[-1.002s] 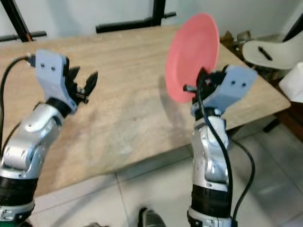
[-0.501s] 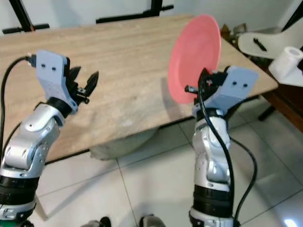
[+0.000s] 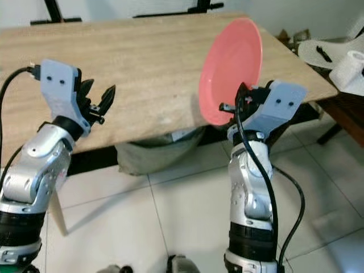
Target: Setting the table
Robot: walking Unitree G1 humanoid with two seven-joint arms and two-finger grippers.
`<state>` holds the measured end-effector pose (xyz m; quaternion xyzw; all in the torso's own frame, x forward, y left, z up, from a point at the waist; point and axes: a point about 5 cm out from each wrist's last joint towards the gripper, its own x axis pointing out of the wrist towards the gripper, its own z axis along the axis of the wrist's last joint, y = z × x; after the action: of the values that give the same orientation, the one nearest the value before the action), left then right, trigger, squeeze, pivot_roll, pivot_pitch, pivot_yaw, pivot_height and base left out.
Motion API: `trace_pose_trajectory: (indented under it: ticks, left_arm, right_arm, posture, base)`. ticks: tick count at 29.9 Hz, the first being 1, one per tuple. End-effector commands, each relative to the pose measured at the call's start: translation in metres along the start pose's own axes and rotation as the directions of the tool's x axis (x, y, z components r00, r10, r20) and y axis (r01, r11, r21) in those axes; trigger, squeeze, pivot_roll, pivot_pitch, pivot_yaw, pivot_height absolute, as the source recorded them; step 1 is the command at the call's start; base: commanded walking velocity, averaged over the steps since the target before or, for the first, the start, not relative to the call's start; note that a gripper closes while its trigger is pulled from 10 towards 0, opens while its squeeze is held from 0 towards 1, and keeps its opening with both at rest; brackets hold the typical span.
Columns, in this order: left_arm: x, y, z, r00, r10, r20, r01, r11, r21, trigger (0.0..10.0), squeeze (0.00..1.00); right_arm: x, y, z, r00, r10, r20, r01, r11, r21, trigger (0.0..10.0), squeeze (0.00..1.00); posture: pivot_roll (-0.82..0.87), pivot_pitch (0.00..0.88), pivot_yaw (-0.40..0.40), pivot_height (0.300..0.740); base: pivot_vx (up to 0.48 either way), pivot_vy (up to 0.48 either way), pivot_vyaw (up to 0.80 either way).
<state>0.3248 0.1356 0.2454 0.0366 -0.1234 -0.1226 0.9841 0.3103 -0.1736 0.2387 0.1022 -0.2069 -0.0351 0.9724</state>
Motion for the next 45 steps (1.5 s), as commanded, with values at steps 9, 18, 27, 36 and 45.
trace_pose_trajectory:
  ticks: [9,18,27,36,45]
  left_arm:
    - [-0.001,-0.004,-0.006,0.999,-0.026,-0.035,0.025,0.999,-0.021,10.0,0.00]
    - [0.000,-0.004,-0.007,0.999,-0.038,-0.039,0.037,0.999,-0.032,10.0,0.00]
    - [0.002,-0.006,-0.003,0.999,-0.043,-0.024,0.041,0.997,-0.069,10.0,0.00]
    - [0.005,-0.006,0.003,0.998,-0.063,-0.008,0.060,0.982,-0.177,10.0,0.00]
    - [0.005,-0.007,0.005,0.997,-0.074,0.012,0.075,0.983,-0.165,10.0,0.00]
  right_arm:
    - [-0.001,-0.001,-0.001,1.000,-0.010,-0.013,0.011,1.000,0.025,10.0,0.00]
    - [0.000,-0.004,0.000,1.000,-0.018,-0.008,0.018,1.000,0.020,10.0,0.00]
    - [0.001,-0.005,0.003,1.000,-0.021,0.001,0.021,1.000,0.016,10.0,0.00]
    - [0.002,-0.005,0.004,1.000,-0.017,0.006,0.017,1.000,0.016,10.0,0.00]
    - [0.002,-0.004,0.004,1.000,-0.010,0.006,0.010,1.000,0.016,10.0,0.00]
  posture:
    - [-0.11,0.070,0.057,0.740]
    - [-0.11,0.072,0.060,0.740]
    - [-0.11,0.071,0.062,0.740]
    - [-0.12,0.068,0.060,0.740]
    - [-0.12,0.062,0.057,0.740]
  base:
    - [0.000,0.000,-0.49]
    - [0.000,0.000,-0.80]
    - [0.000,0.000,-0.80]
    - [0.000,0.000,-0.80]
    - [0.000,0.000,-0.80]
